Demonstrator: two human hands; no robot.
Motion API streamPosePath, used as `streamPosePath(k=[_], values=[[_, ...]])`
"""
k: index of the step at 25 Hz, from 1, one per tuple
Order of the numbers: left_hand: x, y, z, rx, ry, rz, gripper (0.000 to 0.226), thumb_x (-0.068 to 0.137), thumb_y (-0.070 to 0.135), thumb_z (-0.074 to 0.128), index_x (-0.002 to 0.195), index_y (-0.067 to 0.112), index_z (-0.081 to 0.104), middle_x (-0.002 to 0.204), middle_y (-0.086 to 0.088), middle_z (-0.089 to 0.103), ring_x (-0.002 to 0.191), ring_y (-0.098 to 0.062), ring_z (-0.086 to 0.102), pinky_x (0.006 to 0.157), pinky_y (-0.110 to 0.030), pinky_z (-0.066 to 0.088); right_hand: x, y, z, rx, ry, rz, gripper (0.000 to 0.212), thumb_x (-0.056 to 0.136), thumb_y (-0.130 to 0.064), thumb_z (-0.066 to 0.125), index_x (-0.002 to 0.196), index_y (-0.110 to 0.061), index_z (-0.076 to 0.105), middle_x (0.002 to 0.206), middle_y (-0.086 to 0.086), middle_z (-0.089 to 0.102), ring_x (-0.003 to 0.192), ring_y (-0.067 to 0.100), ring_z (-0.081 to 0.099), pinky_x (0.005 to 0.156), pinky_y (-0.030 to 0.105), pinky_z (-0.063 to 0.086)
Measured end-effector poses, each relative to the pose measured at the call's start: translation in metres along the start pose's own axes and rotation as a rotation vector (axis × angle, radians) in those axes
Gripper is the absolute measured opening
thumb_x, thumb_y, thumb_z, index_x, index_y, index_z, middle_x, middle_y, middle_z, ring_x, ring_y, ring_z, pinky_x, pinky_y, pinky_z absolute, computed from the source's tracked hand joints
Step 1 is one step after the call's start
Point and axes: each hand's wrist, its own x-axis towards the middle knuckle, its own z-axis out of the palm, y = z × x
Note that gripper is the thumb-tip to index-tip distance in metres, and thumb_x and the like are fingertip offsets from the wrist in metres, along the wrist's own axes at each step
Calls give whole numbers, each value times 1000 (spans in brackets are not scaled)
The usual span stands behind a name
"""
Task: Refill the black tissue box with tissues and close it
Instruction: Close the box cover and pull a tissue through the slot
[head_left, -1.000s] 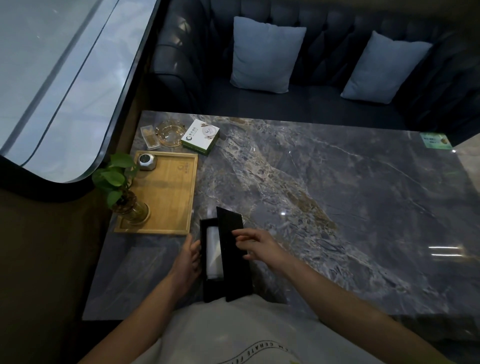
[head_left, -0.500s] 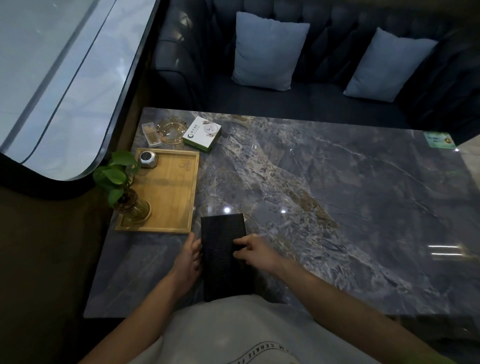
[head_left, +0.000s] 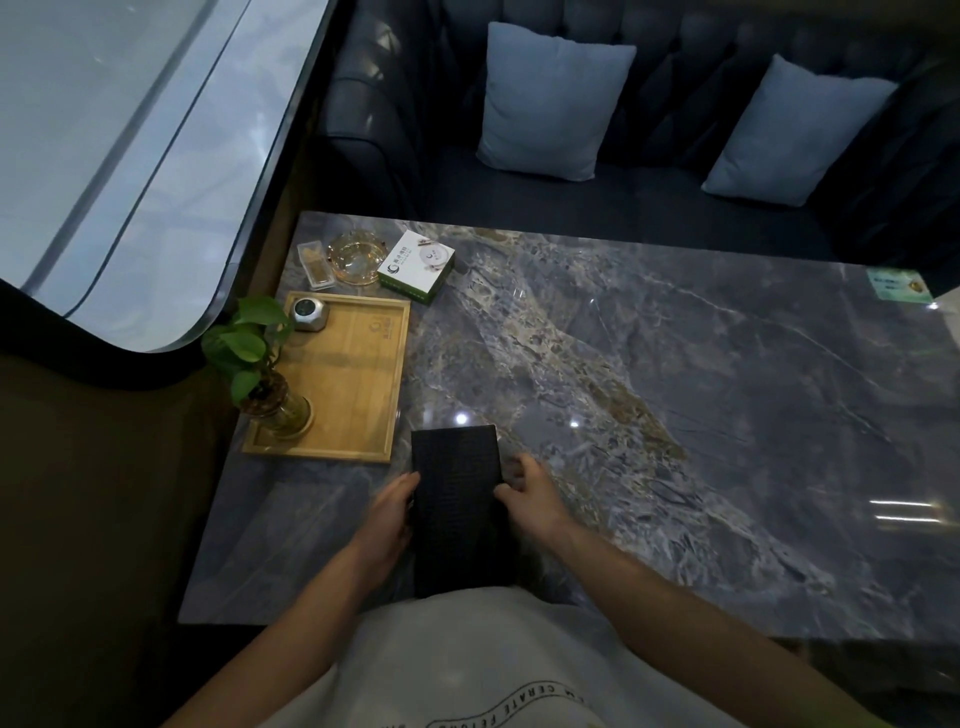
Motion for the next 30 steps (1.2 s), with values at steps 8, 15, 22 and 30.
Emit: streamPosePath(k=[8, 15, 22, 30], values=[[-6, 14, 14, -28, 47, -4, 34, 95, 36, 52, 113, 11, 66, 97, -8, 77, 86, -21, 74, 62, -28, 58, -21, -29, -5, 327, -179, 225, 16, 92, -16, 62, 107, -18, 58, 87, -5, 67, 60, -1, 67, 47, 15, 49], [-9, 43, 24, -186, 99, 101, 31, 100, 41, 37, 100, 23, 63, 93, 3, 70, 86, -12, 66, 71, -26, 50, -28, -46, -29, 544, -80, 186, 20, 95, -41, 56, 99, -23, 62, 91, -4, 70, 81, 10, 68, 60, 24, 54], [-9, 60, 34, -167, 113, 171, 37, 95, 55, 40, 97, 30, 67, 73, 18, 75, 65, 2, 70, 47, -13, 51, -32, -65, -40, 671, -49, 207, 46, 99, -52, 40, 109, -14, 64, 104, 6, 67, 99, 23, 63, 88, 41, 50], [-17, 68, 41, -112, 121, 209, 42, 96, 53, 41, 94, 19, 65, 85, 0, 73, 76, -12, 70, 60, -23, 54, -30, -73, -45, 621, -13, 185, 40, 93, -60, 44, 91, -27, 67, 95, -2, 69, 90, 14, 65, 70, 27, 52]])
